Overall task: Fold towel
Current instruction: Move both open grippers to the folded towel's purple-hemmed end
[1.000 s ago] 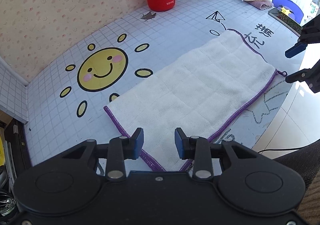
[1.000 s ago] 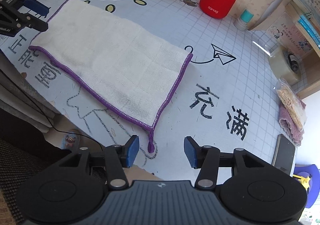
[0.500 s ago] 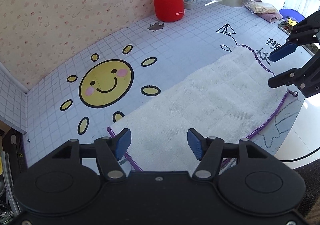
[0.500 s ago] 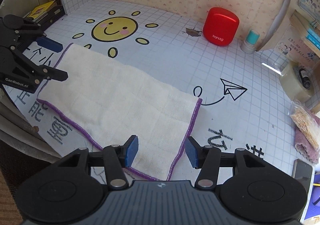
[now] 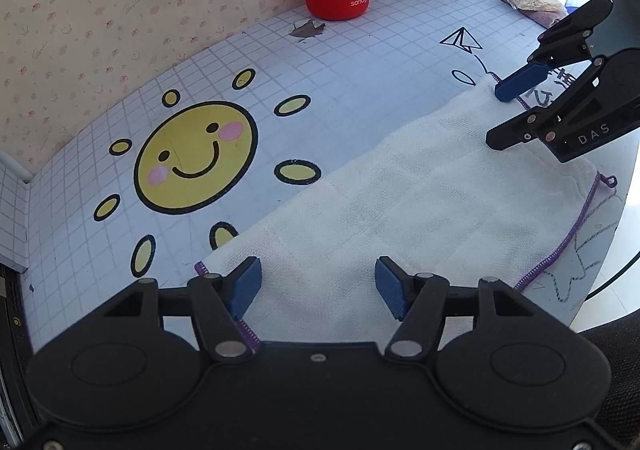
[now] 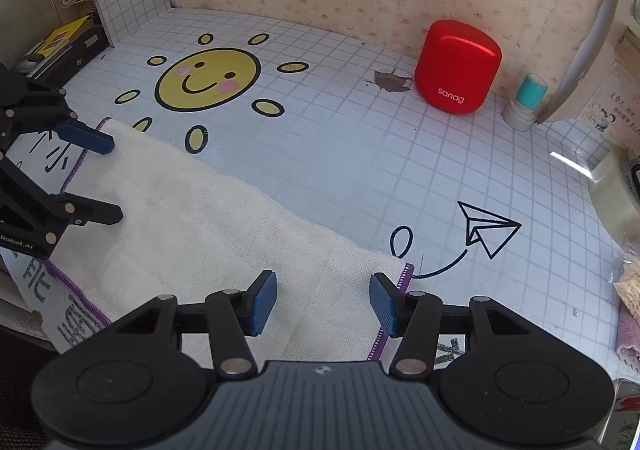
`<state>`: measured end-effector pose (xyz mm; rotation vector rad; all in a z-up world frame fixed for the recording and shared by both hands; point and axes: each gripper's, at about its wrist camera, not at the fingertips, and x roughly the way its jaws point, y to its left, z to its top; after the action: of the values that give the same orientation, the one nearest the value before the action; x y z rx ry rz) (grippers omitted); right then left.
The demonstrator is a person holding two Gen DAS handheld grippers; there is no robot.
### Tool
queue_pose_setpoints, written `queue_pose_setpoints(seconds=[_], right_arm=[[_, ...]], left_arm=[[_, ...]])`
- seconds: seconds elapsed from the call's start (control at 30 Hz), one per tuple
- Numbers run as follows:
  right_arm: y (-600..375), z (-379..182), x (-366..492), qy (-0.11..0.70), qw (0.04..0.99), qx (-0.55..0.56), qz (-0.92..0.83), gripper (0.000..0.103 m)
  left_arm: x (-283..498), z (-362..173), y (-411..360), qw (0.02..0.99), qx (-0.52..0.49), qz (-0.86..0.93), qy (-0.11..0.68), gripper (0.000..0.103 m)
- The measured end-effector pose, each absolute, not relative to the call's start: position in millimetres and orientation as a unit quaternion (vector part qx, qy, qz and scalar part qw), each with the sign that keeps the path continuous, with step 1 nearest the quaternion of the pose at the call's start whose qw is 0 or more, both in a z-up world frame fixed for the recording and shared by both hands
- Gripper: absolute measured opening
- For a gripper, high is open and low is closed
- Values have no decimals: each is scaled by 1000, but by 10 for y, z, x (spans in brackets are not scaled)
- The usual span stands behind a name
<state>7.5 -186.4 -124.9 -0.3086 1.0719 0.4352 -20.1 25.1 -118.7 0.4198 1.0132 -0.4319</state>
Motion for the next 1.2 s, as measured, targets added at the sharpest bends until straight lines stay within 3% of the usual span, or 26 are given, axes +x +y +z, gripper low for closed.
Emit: queue_pose_setpoints(seconds=[0.27, 1.2], right_arm=[[-1866, -1300, 224, 498, 832, -131, 206, 55], [-1760, -1345, 912, 481, 845, -126, 197, 60]], left_arm=[[-16, -1235, 344, 837, 171, -200, 479, 78], [566, -1266, 393, 849, 176, -172, 467, 81]])
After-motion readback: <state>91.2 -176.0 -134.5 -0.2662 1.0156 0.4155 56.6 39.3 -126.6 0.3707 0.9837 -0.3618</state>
